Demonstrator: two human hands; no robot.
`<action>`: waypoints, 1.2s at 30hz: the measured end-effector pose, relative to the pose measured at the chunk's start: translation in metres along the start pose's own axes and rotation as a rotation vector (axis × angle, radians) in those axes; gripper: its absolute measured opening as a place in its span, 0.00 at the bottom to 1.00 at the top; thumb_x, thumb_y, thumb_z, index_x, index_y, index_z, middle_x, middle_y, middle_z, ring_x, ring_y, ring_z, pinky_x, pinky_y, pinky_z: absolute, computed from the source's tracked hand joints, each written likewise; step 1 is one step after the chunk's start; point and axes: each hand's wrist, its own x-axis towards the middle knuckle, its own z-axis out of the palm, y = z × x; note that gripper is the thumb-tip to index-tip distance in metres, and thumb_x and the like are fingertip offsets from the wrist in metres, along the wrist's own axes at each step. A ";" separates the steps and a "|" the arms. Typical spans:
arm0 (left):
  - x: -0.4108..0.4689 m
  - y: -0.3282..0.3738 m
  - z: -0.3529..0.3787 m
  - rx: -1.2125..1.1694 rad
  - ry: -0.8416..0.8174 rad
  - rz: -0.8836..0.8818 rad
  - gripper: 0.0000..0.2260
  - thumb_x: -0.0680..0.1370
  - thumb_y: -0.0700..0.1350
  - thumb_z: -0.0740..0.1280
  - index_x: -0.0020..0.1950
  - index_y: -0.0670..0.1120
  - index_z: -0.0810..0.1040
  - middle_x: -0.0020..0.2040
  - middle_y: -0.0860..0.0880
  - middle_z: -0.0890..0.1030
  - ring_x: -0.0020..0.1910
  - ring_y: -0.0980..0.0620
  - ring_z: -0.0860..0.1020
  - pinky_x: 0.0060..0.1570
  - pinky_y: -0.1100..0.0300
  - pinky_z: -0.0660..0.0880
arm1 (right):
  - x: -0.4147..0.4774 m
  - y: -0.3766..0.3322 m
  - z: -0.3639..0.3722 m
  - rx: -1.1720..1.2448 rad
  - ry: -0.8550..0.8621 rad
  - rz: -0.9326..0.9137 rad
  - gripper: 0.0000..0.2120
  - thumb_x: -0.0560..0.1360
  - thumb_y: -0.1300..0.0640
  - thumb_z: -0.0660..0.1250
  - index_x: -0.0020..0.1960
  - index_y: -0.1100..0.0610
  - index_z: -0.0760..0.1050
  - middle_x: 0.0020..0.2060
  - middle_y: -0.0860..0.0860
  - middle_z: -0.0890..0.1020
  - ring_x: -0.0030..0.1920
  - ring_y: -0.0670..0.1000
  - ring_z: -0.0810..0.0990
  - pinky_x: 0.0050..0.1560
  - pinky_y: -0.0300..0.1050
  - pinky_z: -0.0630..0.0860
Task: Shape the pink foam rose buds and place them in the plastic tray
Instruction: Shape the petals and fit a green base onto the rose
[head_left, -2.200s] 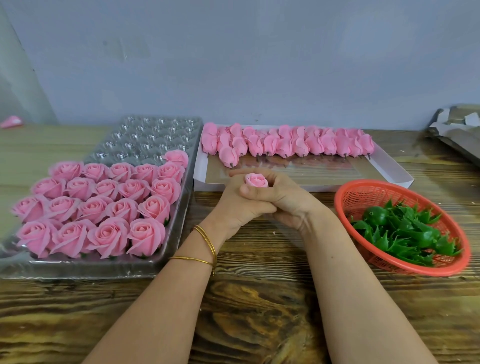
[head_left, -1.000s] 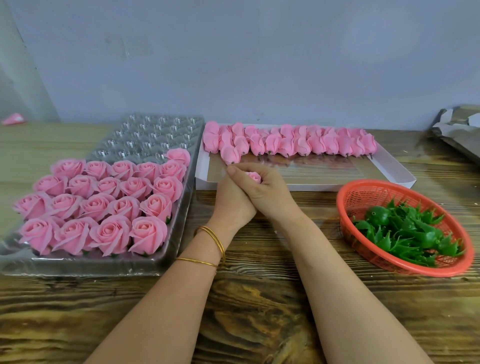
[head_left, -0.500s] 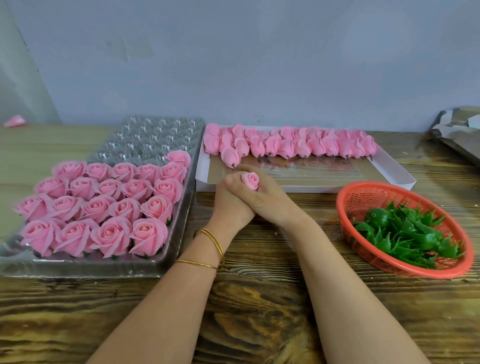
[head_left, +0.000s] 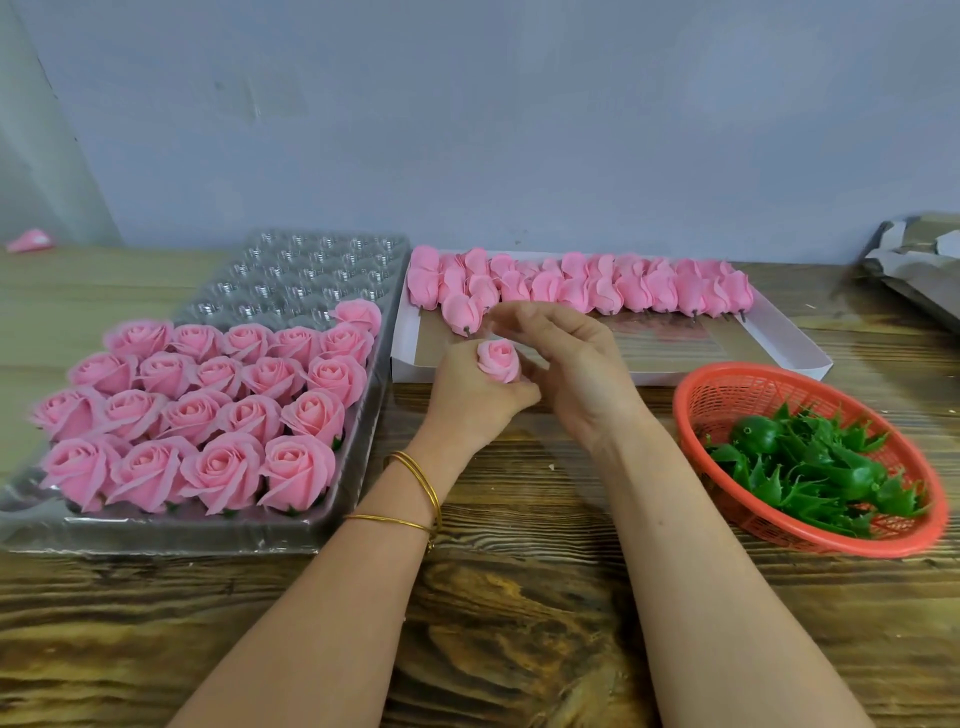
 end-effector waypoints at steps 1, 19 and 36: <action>-0.001 0.000 0.000 -0.006 -0.008 0.004 0.10 0.64 0.28 0.72 0.33 0.43 0.79 0.32 0.47 0.81 0.33 0.53 0.78 0.37 0.59 0.74 | 0.000 0.000 0.001 -0.011 0.002 0.010 0.14 0.69 0.56 0.70 0.50 0.64 0.80 0.42 0.54 0.85 0.44 0.49 0.84 0.45 0.43 0.80; -0.004 0.010 0.003 -0.215 -0.026 -0.034 0.19 0.61 0.29 0.71 0.35 0.55 0.82 0.28 0.57 0.80 0.31 0.62 0.78 0.30 0.70 0.72 | 0.000 0.012 0.010 -0.086 -0.129 0.113 0.18 0.80 0.50 0.61 0.47 0.60 0.84 0.51 0.59 0.85 0.54 0.53 0.83 0.54 0.47 0.79; -0.003 0.004 0.003 -0.226 -0.120 -0.083 0.18 0.61 0.30 0.70 0.33 0.55 0.83 0.29 0.57 0.80 0.30 0.62 0.77 0.29 0.70 0.71 | 0.005 0.014 0.001 -0.454 0.022 0.000 0.23 0.83 0.43 0.53 0.47 0.52 0.84 0.44 0.49 0.87 0.49 0.44 0.84 0.51 0.34 0.77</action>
